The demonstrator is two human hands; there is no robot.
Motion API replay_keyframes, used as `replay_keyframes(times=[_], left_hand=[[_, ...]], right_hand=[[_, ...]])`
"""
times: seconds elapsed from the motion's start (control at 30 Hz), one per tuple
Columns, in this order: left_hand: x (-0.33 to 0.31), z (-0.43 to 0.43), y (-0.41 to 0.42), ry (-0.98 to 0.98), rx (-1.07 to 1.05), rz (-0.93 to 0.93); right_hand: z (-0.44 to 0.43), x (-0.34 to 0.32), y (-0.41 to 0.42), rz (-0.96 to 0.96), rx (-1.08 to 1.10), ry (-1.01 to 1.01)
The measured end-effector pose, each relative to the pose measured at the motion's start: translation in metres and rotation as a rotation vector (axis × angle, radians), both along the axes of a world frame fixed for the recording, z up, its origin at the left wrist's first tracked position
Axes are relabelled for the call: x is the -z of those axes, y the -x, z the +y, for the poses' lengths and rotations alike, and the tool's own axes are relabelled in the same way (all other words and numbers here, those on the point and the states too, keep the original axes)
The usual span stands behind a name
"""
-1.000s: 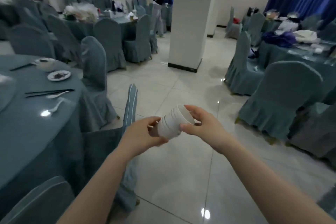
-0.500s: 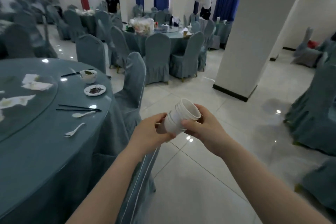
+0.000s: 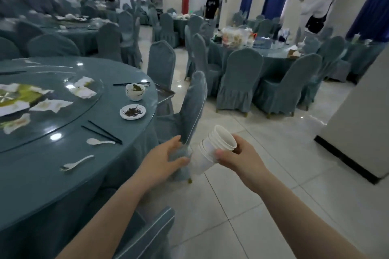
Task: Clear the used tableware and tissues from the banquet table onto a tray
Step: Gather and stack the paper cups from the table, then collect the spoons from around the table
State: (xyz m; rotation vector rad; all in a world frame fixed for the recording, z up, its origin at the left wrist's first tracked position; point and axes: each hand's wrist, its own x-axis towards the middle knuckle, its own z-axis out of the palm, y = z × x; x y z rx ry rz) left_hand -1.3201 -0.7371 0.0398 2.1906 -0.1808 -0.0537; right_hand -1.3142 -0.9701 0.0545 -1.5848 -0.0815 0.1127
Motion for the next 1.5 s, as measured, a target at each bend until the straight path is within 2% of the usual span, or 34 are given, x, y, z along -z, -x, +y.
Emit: replay_keyframes(times=[0.23, 0.53, 1.03, 1.17, 1.33, 1.5], left_hand=[[0.019, 0.035, -0.055, -0.114, -0.376, 0.019], [0.067, 0.126, -0.148, 0.106, -0.875, 0.064], [0.137, 0.177, -0.218, 0.288, -1.523, 0.291], [0.149, 0.188, -0.251, 0.281, -1.633, 0.398], [0.166, 0.203, -0.273, 0.307, -1.784, 0.435], [0.189, 0.216, -0.297, 0.244, -1.774, 0.602]], right_hand=[[-0.008, 0.022, -0.15, 0.099, -0.093, -0.028], [0.06, 0.054, -0.332, 0.125, -0.236, 0.118], [0.246, 0.114, -0.533, 0.075, -0.664, 0.287], [0.295, 0.122, -0.581, 0.065, -0.788, 0.326], [0.354, 0.125, -0.614, 0.054, -0.936, 0.36], [0.401, 0.137, -0.624, -0.01, -0.992, 0.428]])
